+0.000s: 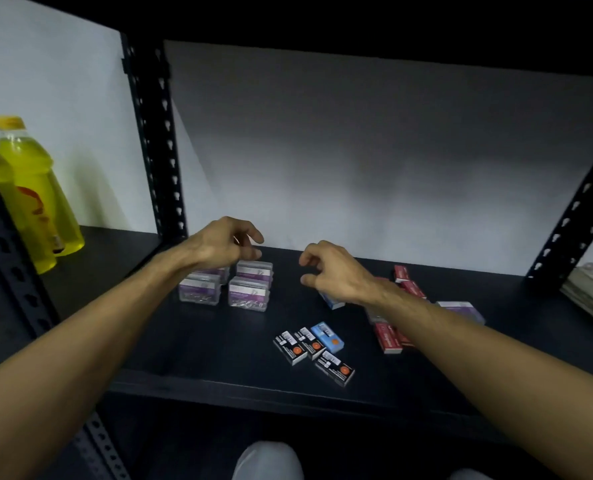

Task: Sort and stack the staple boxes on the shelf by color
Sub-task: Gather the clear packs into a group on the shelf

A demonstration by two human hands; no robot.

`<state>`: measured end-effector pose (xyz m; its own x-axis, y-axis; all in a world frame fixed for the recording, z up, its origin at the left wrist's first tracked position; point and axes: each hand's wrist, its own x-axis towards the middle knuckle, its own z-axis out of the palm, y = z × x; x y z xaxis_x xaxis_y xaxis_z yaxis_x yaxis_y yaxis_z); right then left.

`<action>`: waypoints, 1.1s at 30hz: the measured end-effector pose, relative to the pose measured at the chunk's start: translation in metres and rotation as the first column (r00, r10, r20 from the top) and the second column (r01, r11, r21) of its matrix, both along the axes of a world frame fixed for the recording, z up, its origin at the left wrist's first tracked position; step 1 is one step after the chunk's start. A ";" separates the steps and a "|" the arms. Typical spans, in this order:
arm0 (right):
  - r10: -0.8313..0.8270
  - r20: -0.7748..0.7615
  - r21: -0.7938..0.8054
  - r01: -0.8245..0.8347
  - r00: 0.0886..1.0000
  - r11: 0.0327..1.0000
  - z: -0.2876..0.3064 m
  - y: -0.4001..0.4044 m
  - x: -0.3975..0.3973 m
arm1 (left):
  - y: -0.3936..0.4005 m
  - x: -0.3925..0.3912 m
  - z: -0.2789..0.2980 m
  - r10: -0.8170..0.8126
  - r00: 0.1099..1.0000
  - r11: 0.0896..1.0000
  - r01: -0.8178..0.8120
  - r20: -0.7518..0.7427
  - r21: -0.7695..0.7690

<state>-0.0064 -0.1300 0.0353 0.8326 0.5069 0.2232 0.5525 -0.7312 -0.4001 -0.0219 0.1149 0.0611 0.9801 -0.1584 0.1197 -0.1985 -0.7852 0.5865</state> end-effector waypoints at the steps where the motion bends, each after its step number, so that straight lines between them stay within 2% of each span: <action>1: -0.019 -0.001 -0.008 0.019 1.000 1.000 0.002 -0.011 0.001 | -0.012 0.002 0.000 -0.020 1.000 1.000 0.020 -0.009 0.002; 14: -0.236 -0.066 -0.023 0.235 0.969 0.972 0.008 -0.139 -0.001 | -0.171 0.026 -0.034 -0.211 0.963 0.977 0.210 -0.168 -0.023; 21: -0.322 -0.116 -0.049 0.318 0.940 0.947 -0.002 -0.189 -0.003 | -0.218 0.027 -0.048 -0.152 0.957 0.981 0.177 -0.245 0.083; 26: -0.386 -0.177 -0.197 0.352 0.905 0.915 -0.012 -0.212 -0.002 | -0.236 0.026 -0.055 -0.085 0.963 0.977 0.131 -0.257 0.170; 29: -0.413 -0.227 -0.278 0.348 0.882 0.895 -0.017 -0.220 -0.003 | -0.240 0.027 -0.058 -0.065 0.970 0.984 0.101 -0.233 0.144; 33: -0.446 -0.306 -0.301 0.359 0.841 0.883 -0.019 -0.228 -0.001 | -0.238 0.029 -0.058 -0.096 0.976 0.985 0.121 -0.194 0.122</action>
